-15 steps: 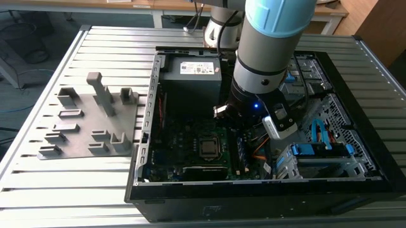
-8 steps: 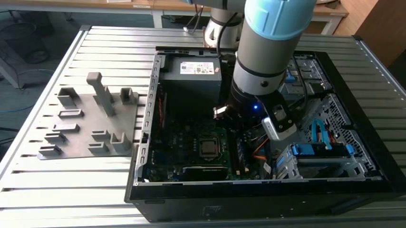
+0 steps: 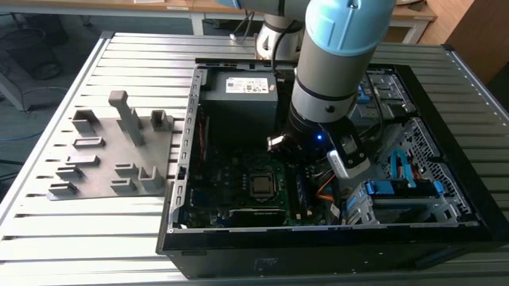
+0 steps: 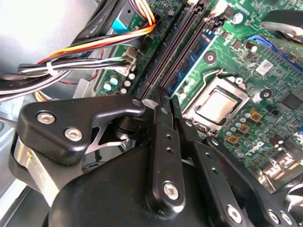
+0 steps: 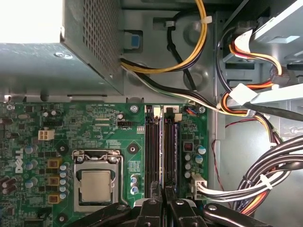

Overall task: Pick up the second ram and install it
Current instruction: 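Insert the second ram into the second slot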

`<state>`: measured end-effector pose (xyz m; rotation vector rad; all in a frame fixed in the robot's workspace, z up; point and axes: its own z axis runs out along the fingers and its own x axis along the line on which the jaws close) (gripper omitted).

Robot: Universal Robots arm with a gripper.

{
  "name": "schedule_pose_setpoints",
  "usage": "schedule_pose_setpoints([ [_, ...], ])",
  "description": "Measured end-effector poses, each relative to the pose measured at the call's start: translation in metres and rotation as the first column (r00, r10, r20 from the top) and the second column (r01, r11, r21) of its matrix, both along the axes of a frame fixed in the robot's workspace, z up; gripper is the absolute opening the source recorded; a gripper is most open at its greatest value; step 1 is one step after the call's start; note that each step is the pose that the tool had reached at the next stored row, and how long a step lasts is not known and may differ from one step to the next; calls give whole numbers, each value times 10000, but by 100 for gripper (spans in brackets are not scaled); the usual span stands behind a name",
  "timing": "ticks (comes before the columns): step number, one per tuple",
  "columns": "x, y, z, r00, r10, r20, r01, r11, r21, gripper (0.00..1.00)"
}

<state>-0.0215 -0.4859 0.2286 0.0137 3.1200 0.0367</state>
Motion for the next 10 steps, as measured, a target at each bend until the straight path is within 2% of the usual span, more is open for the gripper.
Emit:
schedule_pose_setpoints([
  [10, -1, 0, -43, 10000, -6, -2, 6, 10000, -3, 14],
])
